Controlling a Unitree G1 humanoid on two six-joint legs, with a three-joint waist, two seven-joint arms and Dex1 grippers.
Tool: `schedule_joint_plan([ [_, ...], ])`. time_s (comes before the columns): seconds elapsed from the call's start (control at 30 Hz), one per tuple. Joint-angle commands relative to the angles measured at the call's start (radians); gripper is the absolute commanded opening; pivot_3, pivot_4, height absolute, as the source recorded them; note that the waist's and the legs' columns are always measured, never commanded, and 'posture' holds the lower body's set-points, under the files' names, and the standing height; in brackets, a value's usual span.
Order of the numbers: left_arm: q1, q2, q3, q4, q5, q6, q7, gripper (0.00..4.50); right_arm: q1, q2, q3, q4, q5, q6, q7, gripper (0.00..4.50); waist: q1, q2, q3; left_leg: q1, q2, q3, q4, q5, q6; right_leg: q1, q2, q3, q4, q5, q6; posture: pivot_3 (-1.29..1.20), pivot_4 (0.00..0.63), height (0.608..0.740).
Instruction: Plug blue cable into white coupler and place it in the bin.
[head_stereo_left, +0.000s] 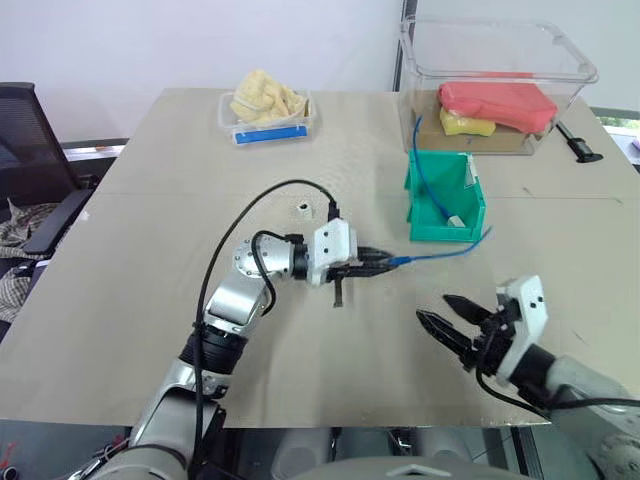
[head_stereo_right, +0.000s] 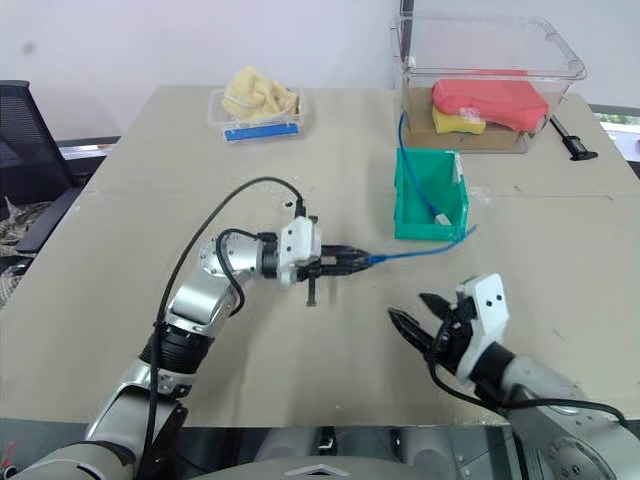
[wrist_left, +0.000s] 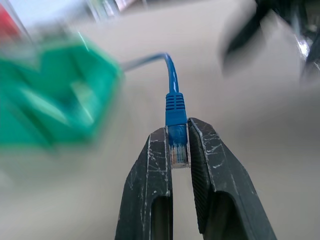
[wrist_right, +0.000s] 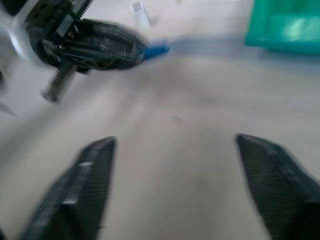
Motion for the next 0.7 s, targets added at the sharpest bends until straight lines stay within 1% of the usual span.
schedule_joint_plan([
  [0.03,-0.026,-0.020,0.038,-0.051,-0.019,-0.063,0.039,0.00,-0.047,0.060,-0.005,-0.010,0.168,0.011,-0.136,2.22,-0.001,0.000,0.000,0.000,-0.001,0.000,0.000,0.000,0.000,0.000,0.000,0.000,0.000,0.000,0.000,0.00,0.150,0.740],
  [0.2,-0.035,-0.038,0.039,-0.022,0.007,-0.185,0.061,0.00,-0.150,0.126,0.010,0.051,0.388,-0.064,-0.364,2.22,-0.003,0.000,0.000,0.000,-0.002,0.001,0.000,0.000,0.000,0.000,0.003,0.000,0.000,0.000,0.000,0.00,0.150,0.740],
  [0.4,-0.049,-0.045,0.032,0.018,0.022,-0.292,0.056,0.00,-0.253,0.092,0.046,0.118,0.585,-0.201,-0.554,2.22,-0.003,0.000,0.000,0.001,-0.002,0.002,0.000,0.000,0.000,0.000,0.004,-0.001,0.000,0.000,0.000,0.00,0.150,0.740],
  [0.53,-0.048,-0.042,0.029,0.031,0.022,-0.318,0.053,0.00,-0.279,0.041,0.072,0.138,0.658,-0.277,-0.615,2.22,-0.004,0.000,0.000,0.000,-0.002,0.002,0.000,0.000,0.000,0.000,0.005,-0.001,0.000,0.000,0.000,0.00,0.150,0.740],
  [0.7,-0.042,-0.038,0.032,0.027,0.017,-0.328,0.048,0.00,-0.294,0.002,0.114,0.152,0.691,-0.336,-0.640,2.22,-0.004,0.000,0.000,0.000,-0.001,0.002,0.000,0.000,0.000,0.000,0.005,-0.001,0.000,0.000,0.001,0.00,0.150,0.740],
])
